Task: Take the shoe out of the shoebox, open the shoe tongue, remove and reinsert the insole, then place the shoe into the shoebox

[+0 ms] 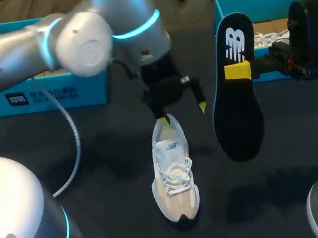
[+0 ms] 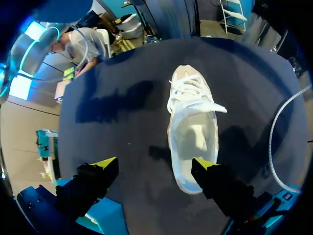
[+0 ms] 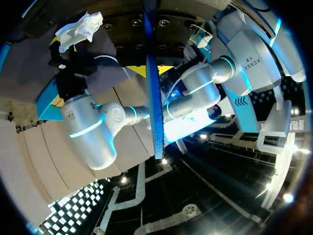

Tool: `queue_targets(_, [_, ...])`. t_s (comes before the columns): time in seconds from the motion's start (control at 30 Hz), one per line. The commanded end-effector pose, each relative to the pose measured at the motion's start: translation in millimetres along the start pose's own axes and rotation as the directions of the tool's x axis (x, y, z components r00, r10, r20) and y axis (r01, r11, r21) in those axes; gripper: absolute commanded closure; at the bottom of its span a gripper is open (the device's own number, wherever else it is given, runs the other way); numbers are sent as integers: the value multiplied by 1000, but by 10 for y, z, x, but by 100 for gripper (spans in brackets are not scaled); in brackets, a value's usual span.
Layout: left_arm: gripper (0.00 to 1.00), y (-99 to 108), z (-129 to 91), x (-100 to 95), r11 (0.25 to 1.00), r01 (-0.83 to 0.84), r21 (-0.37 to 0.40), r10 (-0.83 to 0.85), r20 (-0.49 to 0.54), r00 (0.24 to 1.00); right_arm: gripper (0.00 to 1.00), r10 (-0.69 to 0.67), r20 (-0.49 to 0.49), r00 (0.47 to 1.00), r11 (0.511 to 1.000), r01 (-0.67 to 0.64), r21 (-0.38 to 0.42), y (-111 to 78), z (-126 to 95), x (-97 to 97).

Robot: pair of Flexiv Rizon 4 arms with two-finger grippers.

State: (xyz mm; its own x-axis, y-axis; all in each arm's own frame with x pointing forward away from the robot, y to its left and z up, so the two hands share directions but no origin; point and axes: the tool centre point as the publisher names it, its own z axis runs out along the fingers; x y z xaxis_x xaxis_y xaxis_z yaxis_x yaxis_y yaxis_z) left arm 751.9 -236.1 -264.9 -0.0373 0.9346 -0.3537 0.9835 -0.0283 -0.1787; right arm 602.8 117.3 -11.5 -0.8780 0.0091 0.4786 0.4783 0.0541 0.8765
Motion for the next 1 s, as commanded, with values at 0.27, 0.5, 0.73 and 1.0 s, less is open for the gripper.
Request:
queue_targets(0.27, [0, -85, -300, 248, 1000, 11, 7, -13, 295, 955, 100, 0, -2, 1000, 1000, 0, 1, 5, 15, -16])
queue_targets(0.5, [0, -41, -351, 280, 997, -75, -31, 81, 459, 885, 100, 0, -2, 1000, 1000, 0, 1, 5, 15, -16])
queue_targets(0.73, [0, -15, -425, 284, 985, -118, -126, 170, 598, 783, 100, 0, -2, 1000, 1000, 0, 1, 5, 15, -16])
queue_targets(1.0, [0, -33, -468, 287, 960, -138, -244, 270, 672, 689, 100, 109, -28, 994, 994, -109, 16, 180, -7, -443])
